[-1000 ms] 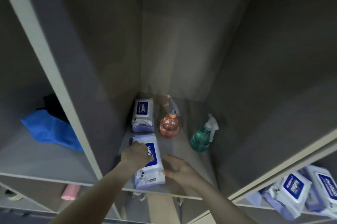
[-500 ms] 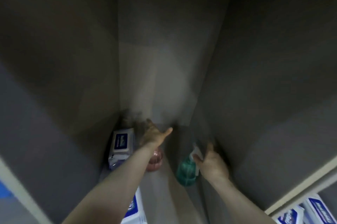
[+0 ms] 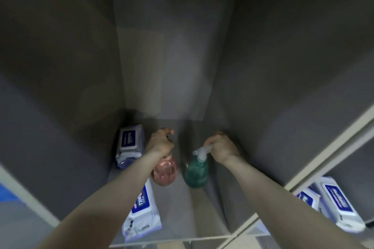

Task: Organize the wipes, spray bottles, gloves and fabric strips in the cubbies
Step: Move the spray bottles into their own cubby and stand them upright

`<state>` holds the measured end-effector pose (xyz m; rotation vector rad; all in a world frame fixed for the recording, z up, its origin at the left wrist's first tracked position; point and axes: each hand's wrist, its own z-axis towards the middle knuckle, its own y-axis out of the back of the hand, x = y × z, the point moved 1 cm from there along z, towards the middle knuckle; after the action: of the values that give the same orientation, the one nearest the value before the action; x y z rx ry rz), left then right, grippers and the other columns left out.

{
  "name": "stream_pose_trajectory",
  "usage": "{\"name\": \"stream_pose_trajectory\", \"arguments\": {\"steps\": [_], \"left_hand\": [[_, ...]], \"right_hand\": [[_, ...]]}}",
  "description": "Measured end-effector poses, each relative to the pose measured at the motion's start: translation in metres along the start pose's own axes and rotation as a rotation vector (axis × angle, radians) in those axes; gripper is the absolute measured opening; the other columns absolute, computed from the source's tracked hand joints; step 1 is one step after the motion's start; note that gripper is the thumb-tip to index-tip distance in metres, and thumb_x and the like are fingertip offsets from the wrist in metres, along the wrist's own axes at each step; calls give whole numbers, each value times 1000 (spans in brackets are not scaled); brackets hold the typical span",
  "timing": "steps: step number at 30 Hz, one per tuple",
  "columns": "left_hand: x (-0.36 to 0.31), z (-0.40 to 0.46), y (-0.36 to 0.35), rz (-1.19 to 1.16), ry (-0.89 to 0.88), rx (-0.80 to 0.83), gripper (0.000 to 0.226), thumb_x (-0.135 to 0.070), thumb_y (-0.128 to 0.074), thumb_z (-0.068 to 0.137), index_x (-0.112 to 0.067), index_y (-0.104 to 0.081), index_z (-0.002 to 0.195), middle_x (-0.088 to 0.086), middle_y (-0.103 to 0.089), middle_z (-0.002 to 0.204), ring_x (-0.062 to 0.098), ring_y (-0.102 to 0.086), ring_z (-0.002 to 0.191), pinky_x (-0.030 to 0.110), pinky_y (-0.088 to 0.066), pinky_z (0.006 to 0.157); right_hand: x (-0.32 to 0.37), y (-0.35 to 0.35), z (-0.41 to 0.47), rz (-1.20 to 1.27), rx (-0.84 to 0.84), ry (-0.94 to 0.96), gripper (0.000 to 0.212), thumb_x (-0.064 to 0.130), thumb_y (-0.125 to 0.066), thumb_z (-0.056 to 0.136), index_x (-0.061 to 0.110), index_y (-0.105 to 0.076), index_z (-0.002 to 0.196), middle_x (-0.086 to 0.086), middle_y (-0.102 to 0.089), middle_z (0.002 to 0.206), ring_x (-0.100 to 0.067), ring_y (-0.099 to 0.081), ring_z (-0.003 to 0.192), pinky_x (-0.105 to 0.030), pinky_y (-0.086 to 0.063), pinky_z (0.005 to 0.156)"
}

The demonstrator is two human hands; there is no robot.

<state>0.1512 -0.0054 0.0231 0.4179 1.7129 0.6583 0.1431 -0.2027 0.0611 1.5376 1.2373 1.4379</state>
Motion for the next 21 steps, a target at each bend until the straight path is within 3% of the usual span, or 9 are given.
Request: {"name": "stream_pose_trajectory", "arguments": {"steps": [4,7,9,11,13,14,16,18,21], "left_hand": [[6,-13,-8,-171,85,119,40,-4,-62,77,-14,-65,115,10,-67,117,25,-65,105,36,-54,89],[7,-19,-5,10,77,178,30,-26,-62,85,-11,-64,110,15,-69,106,31,-66,101,33,-53,77],[9,-19,-1,65,92,216,38,-45,-56,88,-11,-66,103,14,-70,104,30,-65,102,36,-54,82],[11,-21,2,40,158,283,46,-54,-51,89,-12,-67,83,11,-71,99,30,-67,94,37,-56,77],[13,-23,3,-35,201,343,49,-54,-50,90,-11,-62,71,13,-71,100,31,-68,88,38,-57,71],[12,-23,3,-79,211,358,46,-51,-51,91,-9,-63,75,15,-70,102,32,-68,87,39,-58,71],[10,-25,4,-149,229,349,39,-43,-54,92,-6,-65,94,16,-68,101,30,-65,82,40,-57,71],[9,-25,5,-202,253,343,33,-38,-58,91,-6,-62,101,16,-66,97,27,-63,77,39,-56,69],[12,-23,5,-246,274,376,29,-38,-63,88,-10,-62,96,14,-67,102,29,-63,92,40,-55,74]], "right_hand": [[-4,-5,1,154,-75,-28,25,1,-60,77,14,-78,88,-8,-69,108,-23,-61,110,-24,-47,93],[0,-7,-2,257,-83,-79,29,-5,-54,78,9,-78,84,-1,-69,100,-15,-59,106,-13,-40,85],[4,-13,-4,378,-114,-118,32,-5,-53,81,12,-77,93,-5,-73,101,-18,-63,106,-14,-42,85],[10,-19,-9,462,-147,-161,41,5,-50,86,24,-67,118,-6,-71,112,-23,-66,105,-27,-50,92],[15,-21,-17,409,-149,-180,49,21,-50,89,29,-47,138,-7,-65,126,-27,-63,113,-33,-48,98],[16,-21,-22,345,-136,-206,52,31,-53,91,24,-43,141,-6,-61,131,-27,-59,119,-31,-45,100],[14,-21,-30,267,-47,-298,55,43,-59,86,16,-50,134,-6,-60,131,-26,-56,121,-29,-43,96],[8,-26,-35,237,76,-370,49,42,-61,83,14,-58,123,-7,-64,121,-26,-62,112,-30,-48,91],[-5,-32,-37,387,105,-438,36,25,-58,83,10,-62,115,-13,-71,98,-27,-71,85,-38,-60,78]]}}
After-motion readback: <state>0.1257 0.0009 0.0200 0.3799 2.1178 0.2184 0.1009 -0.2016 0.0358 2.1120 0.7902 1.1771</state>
